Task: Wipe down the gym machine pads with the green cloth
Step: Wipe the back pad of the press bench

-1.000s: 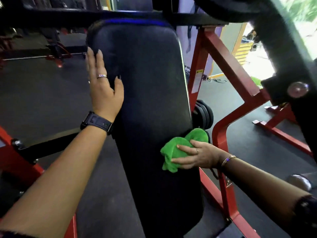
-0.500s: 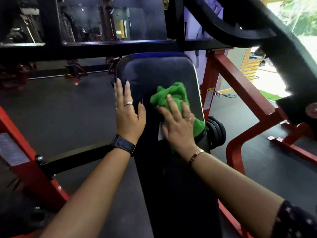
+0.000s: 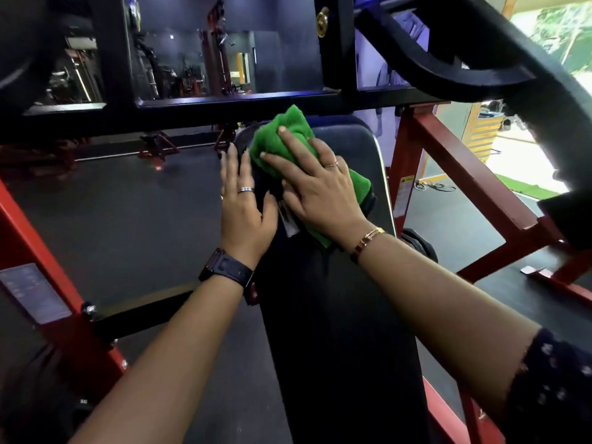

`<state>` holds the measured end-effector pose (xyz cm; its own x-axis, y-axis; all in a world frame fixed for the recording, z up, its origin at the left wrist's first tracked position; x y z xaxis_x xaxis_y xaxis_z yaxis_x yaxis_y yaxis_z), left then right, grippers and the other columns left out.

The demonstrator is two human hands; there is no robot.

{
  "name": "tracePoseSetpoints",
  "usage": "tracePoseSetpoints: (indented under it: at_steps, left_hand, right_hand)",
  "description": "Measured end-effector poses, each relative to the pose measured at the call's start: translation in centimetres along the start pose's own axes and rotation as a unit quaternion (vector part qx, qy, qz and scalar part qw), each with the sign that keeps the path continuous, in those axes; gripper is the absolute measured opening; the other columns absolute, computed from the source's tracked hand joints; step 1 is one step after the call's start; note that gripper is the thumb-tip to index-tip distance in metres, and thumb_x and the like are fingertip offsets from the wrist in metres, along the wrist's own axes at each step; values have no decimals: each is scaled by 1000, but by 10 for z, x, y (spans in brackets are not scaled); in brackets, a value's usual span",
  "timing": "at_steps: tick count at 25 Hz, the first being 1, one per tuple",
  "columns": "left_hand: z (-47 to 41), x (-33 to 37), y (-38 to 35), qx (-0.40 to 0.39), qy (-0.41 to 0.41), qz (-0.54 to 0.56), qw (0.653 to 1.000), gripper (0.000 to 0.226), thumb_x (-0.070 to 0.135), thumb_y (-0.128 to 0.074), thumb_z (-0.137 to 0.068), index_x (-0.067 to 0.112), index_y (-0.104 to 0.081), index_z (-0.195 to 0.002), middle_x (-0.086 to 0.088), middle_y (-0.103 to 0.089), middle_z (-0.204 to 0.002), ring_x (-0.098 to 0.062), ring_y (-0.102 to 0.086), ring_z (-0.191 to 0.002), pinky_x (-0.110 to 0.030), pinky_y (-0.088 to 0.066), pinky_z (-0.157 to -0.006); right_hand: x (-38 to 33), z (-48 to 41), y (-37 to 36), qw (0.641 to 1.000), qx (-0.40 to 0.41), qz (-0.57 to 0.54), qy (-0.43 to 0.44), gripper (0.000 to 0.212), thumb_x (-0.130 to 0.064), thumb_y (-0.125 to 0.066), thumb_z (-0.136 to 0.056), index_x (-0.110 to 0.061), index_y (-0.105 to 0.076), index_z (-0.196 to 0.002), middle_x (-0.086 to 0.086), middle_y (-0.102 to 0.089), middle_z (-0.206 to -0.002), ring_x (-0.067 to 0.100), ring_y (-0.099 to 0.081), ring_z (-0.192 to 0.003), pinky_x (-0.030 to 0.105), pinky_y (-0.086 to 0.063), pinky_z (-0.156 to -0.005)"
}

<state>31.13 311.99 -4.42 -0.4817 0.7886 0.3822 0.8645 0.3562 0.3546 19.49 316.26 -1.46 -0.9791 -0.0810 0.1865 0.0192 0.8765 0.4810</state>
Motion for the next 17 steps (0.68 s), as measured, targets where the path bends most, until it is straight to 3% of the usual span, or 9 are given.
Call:
tracePoseSetpoints:
  at_steps: [3, 7, 10, 13, 17]
  left_hand:
    - [-41, 7, 1, -35, -60, -103, 992, 60, 20, -44, -84, 1, -35, -140, -16, -31, -149, -33, -21, -141, -28, -11, -117]
    - [-98, 24, -13, -177, -135, -228, 948, 56, 34, -38, -87, 17, -40, -140, -4, -44, -143, -24, -40, -131, -38, -36, -105]
    - [-114, 43, -43, -278, -201, -271, 899, 57, 41, -36, -89, 23, -31, -143, 1, -39, -147, -20, -37, -133, -37, -38, -102]
    - [-116, 63, -78, -314, -264, -315, 856, 62, 41, -41, -92, 19, -21, -147, 1, -28, -153, -19, -31, -137, -34, -37, -103]
    - [-119, 75, -101, -319, -280, -325, 845, 65, 46, -41, -91, 20, -19, -147, 2, -26, -153, -20, -32, -136, -38, -41, -102]
  right_hand:
    - [36, -32, -1, 993, -37, 11, -114, 51, -36, -46, -82, -42, -46, -133, -8, -31, -152, 32, -44, -119, 41, -40, -83]
    - [100, -44, -5, 956, -67, -36, -285, 46, -35, -48, -82, -39, -49, -128, -8, -28, -152, 33, -41, -115, 44, -36, -88]
    - [131, -14, -7, 920, -35, -97, -378, 47, -33, -47, -83, -38, -46, -130, -4, -30, -148, 35, -41, -113, 46, -37, -89]
    - [145, 22, -13, 884, -14, -133, -449, 50, -34, -45, -85, -38, -42, -134, -1, -32, -146, 35, -43, -112, 46, -38, -91]
    - [152, 68, -20, 848, -18, -170, -501, 50, -36, -44, -87, -37, -39, -137, 3, -44, -133, 34, -46, -110, 45, -39, -89]
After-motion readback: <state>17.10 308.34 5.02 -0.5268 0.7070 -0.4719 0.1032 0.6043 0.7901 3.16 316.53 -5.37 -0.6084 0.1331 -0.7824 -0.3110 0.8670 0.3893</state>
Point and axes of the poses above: each hand's wrist, its own z-axis away from the middle knuckle, its own y-axis out of the back of the hand, x = y × z, the point moved 6 cm from there along -z, towards the middle knuckle
